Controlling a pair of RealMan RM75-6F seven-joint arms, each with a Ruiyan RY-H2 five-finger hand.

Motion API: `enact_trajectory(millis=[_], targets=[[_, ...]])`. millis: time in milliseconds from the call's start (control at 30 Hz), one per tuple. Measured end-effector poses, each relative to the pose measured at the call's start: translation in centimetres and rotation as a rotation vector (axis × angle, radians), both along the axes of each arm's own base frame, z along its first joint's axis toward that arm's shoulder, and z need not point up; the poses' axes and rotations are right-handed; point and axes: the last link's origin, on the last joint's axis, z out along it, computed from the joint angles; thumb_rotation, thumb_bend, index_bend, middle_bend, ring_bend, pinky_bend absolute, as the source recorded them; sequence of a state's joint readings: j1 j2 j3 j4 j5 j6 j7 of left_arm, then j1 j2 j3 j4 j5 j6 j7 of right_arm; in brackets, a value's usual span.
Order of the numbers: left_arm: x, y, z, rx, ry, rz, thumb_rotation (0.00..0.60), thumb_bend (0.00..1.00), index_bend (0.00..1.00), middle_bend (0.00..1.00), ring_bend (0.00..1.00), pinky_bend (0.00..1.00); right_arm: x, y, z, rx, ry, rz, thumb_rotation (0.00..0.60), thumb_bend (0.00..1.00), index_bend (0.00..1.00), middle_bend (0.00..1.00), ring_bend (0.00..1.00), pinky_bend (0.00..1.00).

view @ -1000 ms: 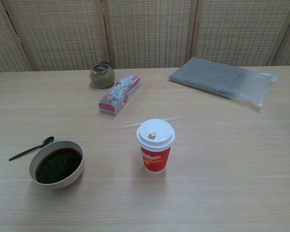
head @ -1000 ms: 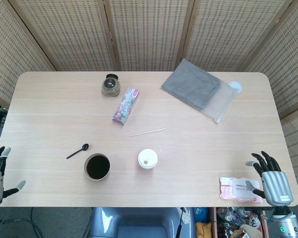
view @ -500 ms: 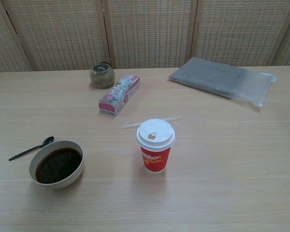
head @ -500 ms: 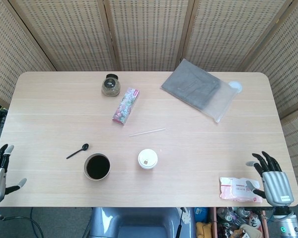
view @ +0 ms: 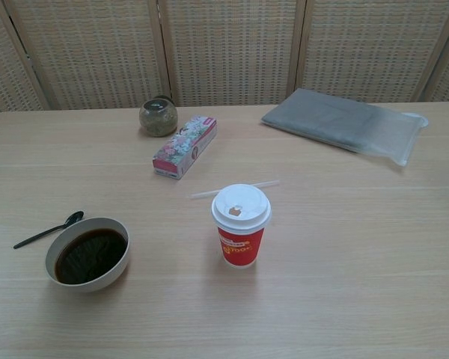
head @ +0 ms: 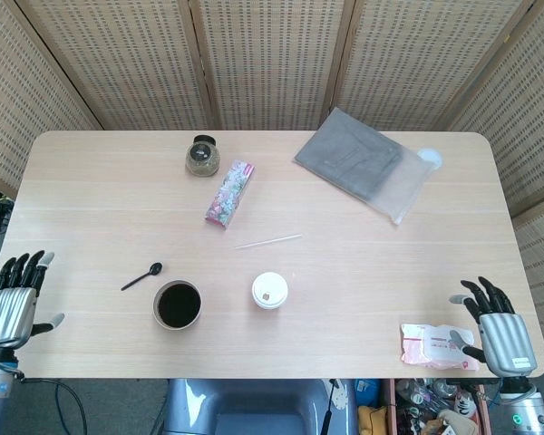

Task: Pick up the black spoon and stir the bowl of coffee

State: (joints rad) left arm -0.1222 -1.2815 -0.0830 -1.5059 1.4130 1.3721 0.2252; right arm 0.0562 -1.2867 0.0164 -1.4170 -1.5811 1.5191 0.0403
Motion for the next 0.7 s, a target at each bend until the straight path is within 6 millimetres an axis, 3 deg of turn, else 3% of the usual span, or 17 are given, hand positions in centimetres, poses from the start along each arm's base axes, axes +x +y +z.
enact_trajectory(millis=[133, 267, 467, 700], targets=[[0.2, 1.4, -0.5, -0.037, 0.024, -0.015, 0.6, 0.13, 0.09, 0.43, 0.4, 0.56, 0.1, -0.1, -0.1, 0.002, 0.0, 0.0, 0.6, 0.38, 0.37, 0.27, 0.11, 0.19], [0.4, 2.9, -1.2, -0.076, 0.054, -0.029, 0.6, 0.13, 0.23, 0.65, 0.6, 0.65, 0.1, -0.1, -0.1, 0.003, 0.001, 0.001, 0.6, 0.38, 0.37, 0.27, 0.11, 0.19], [0.6, 5.1, -2.5, -0.127, 0.089, -0.028, 0.6, 0.13, 0.31, 0.76, 0.7, 0.69, 0.0, -0.1, -0.1, 0.005, 0.004, -0.003, 0.6, 0.38, 0.37, 0.27, 0.11, 0.19], [0.8, 7.7, -4.8, -0.204, 0.132, 0.003, 0.6, 0.17, 0.34, 0.78, 0.72, 0.7, -0.2, 0.1, 0.0, 0.002, 0.002, -0.013, 0.6, 0.38, 0.37, 0.27, 0.11, 0.19]])
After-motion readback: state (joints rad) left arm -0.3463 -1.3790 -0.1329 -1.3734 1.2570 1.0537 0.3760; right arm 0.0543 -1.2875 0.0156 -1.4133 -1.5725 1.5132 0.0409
